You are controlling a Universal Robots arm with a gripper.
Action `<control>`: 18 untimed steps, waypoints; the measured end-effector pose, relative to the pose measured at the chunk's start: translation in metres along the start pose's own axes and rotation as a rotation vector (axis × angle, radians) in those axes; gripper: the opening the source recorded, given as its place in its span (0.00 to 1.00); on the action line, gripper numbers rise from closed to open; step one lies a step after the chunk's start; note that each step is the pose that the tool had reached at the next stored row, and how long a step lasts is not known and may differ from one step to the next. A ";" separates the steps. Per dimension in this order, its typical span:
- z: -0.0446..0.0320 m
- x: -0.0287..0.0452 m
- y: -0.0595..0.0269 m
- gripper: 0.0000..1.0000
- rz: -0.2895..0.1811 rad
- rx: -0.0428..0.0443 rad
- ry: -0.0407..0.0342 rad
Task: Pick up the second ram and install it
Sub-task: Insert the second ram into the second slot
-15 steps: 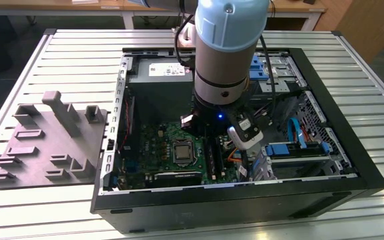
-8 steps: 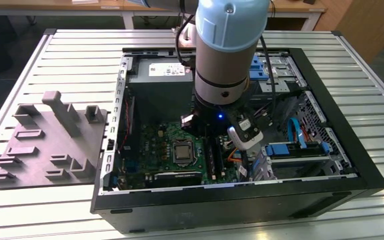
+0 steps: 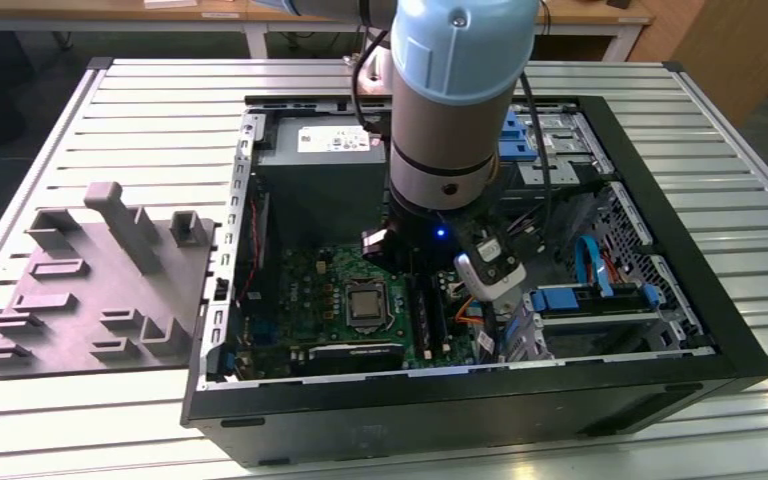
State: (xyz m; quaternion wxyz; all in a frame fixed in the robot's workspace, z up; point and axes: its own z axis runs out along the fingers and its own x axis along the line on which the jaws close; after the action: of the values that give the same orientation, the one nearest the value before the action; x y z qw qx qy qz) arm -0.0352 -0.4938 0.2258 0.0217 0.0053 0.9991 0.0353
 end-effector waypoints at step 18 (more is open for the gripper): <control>0.0027 0.0000 -0.0002 0.11 0.009 0.0003 -0.0006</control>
State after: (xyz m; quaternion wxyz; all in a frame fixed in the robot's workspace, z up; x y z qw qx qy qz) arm -0.0351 -0.4938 0.2232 0.0219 0.0096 0.9991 0.0352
